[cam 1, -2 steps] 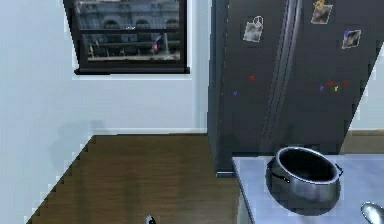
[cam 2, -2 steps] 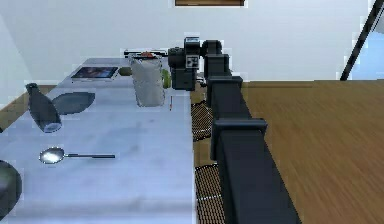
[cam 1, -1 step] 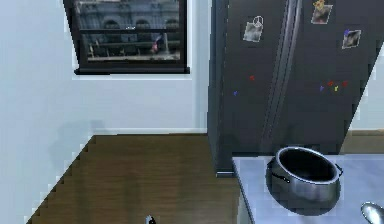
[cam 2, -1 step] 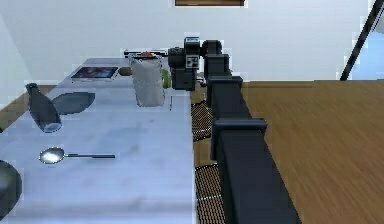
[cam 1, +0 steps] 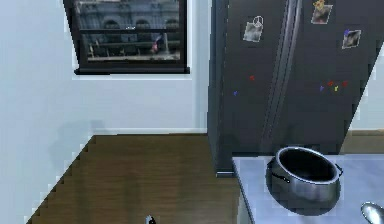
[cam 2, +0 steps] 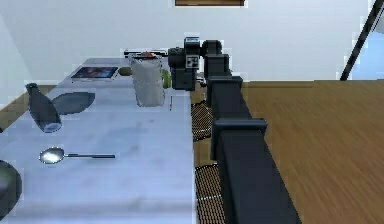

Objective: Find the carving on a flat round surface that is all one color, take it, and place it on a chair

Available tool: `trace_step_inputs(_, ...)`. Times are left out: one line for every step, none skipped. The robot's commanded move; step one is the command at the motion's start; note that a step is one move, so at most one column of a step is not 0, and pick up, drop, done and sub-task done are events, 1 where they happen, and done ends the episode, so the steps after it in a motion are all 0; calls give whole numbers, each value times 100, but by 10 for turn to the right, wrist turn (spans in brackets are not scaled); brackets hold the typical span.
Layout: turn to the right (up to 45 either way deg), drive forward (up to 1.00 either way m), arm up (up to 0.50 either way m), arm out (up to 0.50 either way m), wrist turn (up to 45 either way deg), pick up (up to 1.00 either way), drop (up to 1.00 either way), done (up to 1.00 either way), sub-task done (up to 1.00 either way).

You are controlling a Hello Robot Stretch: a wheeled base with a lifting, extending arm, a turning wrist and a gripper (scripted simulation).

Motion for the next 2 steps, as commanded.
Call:
trace_step_inputs(0,0,0,0,0,0,100,0,0)
trace_step_inputs(0,0,0,-10,0,0,0,0,0)
